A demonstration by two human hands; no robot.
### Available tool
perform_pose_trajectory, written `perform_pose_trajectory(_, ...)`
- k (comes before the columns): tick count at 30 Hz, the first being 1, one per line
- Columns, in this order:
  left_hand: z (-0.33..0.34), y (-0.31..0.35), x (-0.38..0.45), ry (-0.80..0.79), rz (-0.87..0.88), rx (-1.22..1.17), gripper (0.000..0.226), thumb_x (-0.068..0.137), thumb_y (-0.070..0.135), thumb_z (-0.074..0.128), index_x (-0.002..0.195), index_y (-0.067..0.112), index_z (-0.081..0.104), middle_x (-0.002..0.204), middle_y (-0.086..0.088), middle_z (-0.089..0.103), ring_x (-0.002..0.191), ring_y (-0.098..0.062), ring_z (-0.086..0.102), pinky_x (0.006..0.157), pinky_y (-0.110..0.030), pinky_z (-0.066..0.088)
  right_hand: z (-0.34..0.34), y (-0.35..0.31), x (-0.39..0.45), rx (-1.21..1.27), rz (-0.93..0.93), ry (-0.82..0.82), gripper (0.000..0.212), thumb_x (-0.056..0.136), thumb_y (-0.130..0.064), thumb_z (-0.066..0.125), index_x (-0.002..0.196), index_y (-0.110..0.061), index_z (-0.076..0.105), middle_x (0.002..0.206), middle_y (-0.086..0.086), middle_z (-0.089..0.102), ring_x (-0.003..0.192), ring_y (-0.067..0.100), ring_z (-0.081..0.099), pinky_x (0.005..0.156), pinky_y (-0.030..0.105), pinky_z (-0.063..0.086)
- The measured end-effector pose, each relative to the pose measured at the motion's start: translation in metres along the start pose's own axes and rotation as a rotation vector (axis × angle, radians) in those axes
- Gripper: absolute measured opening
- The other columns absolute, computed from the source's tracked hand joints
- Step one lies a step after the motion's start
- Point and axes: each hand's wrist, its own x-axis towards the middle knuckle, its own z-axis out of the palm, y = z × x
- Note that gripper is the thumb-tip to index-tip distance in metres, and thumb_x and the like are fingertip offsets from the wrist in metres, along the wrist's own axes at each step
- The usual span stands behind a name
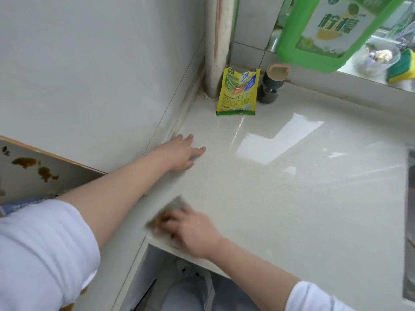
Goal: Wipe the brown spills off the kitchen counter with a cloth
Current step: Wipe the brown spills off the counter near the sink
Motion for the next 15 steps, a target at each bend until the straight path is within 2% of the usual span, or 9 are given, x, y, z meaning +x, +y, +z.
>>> perform_pose_trajectory(1, -0.001, -0.001, 0.0, -0.031, -0.004, -0.03, 0.061, 0.105, 0.027, 0.033, 0.156, 0.044, 0.005, 0.165, -0.013, -0.005, 0.151, -0.04, 0.004, 0.122, -0.046, 0.017, 0.006, -0.005, -0.006, 0.006, -0.105, -0.07, 0.028, 0.094, -0.031, 0.051, 0.119, -0.031, 0.063, 0.126, -0.008, 0.054, 0.11, 0.025, 0.047, 0.069, 0.038, 0.053)
perform_pose_trajectory(3, -0.002, -0.003, 0.002, -0.07, -0.011, -0.098, 0.062, 0.105, 0.019, 0.029, 0.155, 0.047, 0.004, 0.166, -0.008, -0.011, 0.152, -0.037, -0.003, 0.122, -0.048, 0.015, -0.006, 0.01, -0.014, 0.038, -0.118, -0.094, 0.024, 0.091, -0.034, 0.054, 0.108, -0.03, 0.07, 0.118, -0.01, 0.06, 0.107, 0.022, 0.05, 0.069, 0.038, 0.055)
perform_pose_trajectory(5, 0.001, -0.005, 0.004, -0.078, -0.01, -0.135, 0.065, 0.104, 0.013, 0.028, 0.154, 0.048, 0.004, 0.165, -0.006, -0.014, 0.152, -0.036, -0.007, 0.123, -0.048, 0.013, -0.028, 0.038, -0.01, 0.068, 0.055, 0.048, 0.029, 0.086, -0.034, 0.048, 0.103, -0.033, 0.071, 0.118, -0.015, 0.061, 0.108, 0.02, 0.053, 0.069, 0.038, 0.055)
perform_pose_trajectory(7, 0.003, -0.005, 0.007, -0.076, -0.013, -0.156, 0.066, 0.104, 0.012, 0.027, 0.154, 0.049, 0.005, 0.165, -0.006, -0.014, 0.151, -0.036, -0.008, 0.123, -0.049, 0.013, -0.04, 0.054, 0.005, 0.075, 0.319, 0.279, 0.036, 0.084, -0.03, 0.045, 0.11, -0.035, 0.069, 0.125, -0.017, 0.059, 0.114, 0.021, 0.052, 0.073, 0.037, 0.055)
perform_pose_trajectory(9, 0.005, -0.003, 0.008, -0.058, -0.026, -0.165, 0.064, 0.104, 0.015, 0.025, 0.154, 0.049, 0.005, 0.165, -0.007, -0.014, 0.151, -0.037, -0.008, 0.123, -0.048, 0.013, -0.028, 0.037, 0.029, 0.06, 0.432, 0.361, 0.038, 0.087, -0.02, 0.051, 0.12, -0.033, 0.065, 0.132, -0.014, 0.056, 0.114, 0.025, 0.05, 0.078, 0.036, 0.054)
perform_pose_trajectory(11, 0.008, -0.002, 0.008, -0.051, -0.027, -0.178, 0.062, 0.104, 0.018, 0.024, 0.154, 0.048, 0.003, 0.165, -0.007, -0.015, 0.151, -0.038, -0.009, 0.123, -0.05, 0.011, 0.0, 0.005, 0.034, 0.051, 0.276, 0.246, 0.033, 0.088, -0.017, 0.056, 0.118, -0.028, 0.065, 0.13, -0.009, 0.057, 0.108, 0.028, 0.049, 0.08, 0.038, 0.053)
perform_pose_trajectory(13, 0.011, -0.002, 0.008, -0.054, -0.029, -0.186, 0.061, 0.104, 0.022, 0.026, 0.154, 0.047, 0.0, 0.165, -0.006, -0.017, 0.151, -0.037, -0.013, 0.123, -0.051, 0.01, 0.016, -0.018, 0.005, 0.079, 0.031, 0.1, 0.019, 0.089, -0.025, 0.058, 0.105, -0.024, 0.069, 0.115, -0.007, 0.062, 0.101, 0.026, 0.05, 0.078, 0.038, 0.053)
perform_pose_trajectory(15, 0.014, -0.002, 0.007, -0.046, -0.034, -0.182, 0.061, 0.105, 0.027, 0.027, 0.154, 0.047, -0.002, 0.164, -0.005, -0.019, 0.15, -0.035, -0.015, 0.122, -0.053, 0.011, 0.006, -0.005, -0.037, 0.127, -0.013, 0.034, 0.019, 0.086, -0.028, 0.055, 0.092, -0.023, 0.072, 0.101, -0.008, 0.066, 0.098, 0.022, 0.052, 0.071, 0.036, 0.054)
